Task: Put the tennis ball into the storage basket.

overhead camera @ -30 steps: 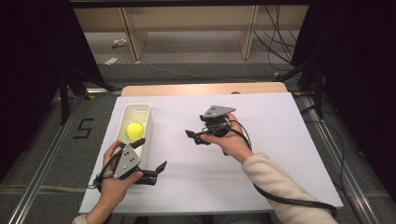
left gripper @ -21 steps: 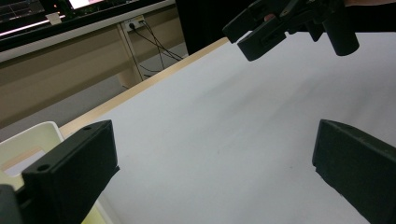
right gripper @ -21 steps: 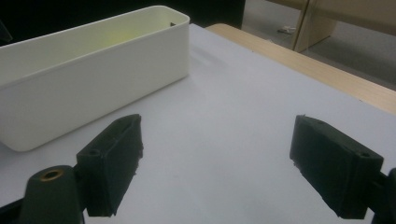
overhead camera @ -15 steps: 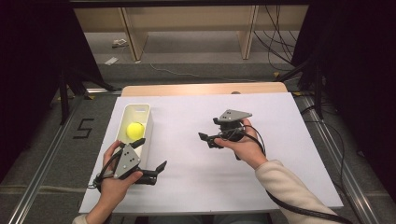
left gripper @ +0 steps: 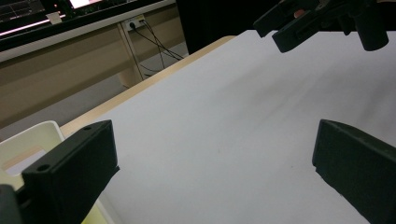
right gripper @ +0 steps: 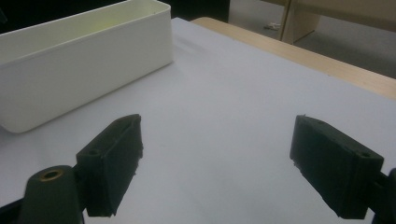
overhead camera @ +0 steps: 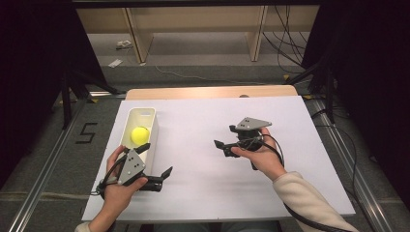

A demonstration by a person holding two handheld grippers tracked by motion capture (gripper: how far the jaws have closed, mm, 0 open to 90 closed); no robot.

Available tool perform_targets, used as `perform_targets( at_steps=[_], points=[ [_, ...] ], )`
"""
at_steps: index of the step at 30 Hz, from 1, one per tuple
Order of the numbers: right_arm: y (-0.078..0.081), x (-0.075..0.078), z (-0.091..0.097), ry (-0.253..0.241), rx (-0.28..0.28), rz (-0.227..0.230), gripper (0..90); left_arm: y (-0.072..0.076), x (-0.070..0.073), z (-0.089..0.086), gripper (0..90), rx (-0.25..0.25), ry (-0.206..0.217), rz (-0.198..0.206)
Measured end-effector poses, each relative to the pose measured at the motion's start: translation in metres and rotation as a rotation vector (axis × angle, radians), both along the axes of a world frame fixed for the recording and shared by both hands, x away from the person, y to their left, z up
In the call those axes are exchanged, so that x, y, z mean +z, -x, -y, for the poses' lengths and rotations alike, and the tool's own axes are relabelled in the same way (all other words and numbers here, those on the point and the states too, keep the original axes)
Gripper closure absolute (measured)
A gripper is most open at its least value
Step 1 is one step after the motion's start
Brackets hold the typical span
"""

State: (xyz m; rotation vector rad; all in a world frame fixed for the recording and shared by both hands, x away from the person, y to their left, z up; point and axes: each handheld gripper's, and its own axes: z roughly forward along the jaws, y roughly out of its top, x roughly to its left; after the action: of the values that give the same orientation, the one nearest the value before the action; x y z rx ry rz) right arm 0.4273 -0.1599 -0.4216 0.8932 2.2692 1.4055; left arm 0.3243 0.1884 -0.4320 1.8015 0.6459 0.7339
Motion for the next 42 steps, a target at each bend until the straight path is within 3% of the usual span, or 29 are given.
perform_targets(
  at_steps=[42],
  points=[
    [0.036, -0.002, 0.076, -0.023, -0.119, 0.007, 17.8, 0.0, 0.0, 0.0, 0.0, 0.003, 0.002, -0.002]
  ],
)
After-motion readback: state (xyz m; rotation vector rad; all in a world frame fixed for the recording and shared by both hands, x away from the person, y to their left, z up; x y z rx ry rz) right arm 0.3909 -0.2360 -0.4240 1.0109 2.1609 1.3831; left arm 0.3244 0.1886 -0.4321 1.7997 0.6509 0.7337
